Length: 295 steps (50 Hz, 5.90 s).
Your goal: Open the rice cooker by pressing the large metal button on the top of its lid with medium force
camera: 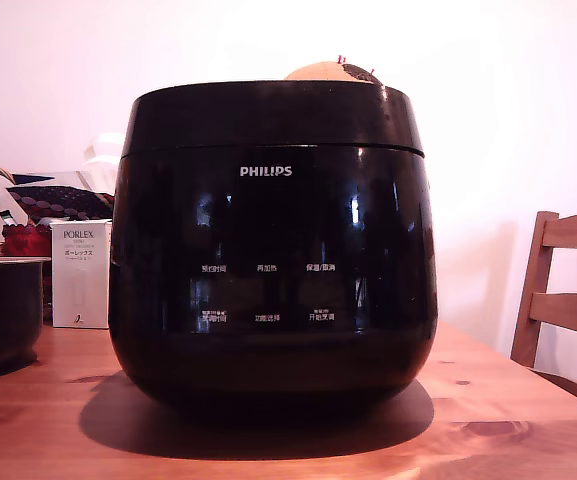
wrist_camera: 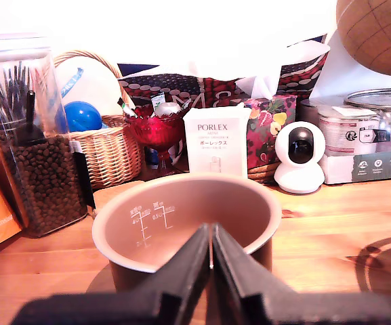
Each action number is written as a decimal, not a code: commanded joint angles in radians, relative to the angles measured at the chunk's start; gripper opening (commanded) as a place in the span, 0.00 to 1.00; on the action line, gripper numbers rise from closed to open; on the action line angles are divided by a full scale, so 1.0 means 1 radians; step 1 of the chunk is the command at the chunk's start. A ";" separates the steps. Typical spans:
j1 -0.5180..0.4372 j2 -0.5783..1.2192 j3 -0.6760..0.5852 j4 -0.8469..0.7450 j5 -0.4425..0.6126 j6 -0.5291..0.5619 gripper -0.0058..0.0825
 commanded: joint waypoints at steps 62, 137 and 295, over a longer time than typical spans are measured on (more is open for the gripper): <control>0.007 0.006 0.237 0.066 0.354 -0.217 0.04; -0.656 0.819 0.499 0.227 0.393 -0.041 0.04; -0.732 1.299 0.816 -0.269 0.192 0.188 0.04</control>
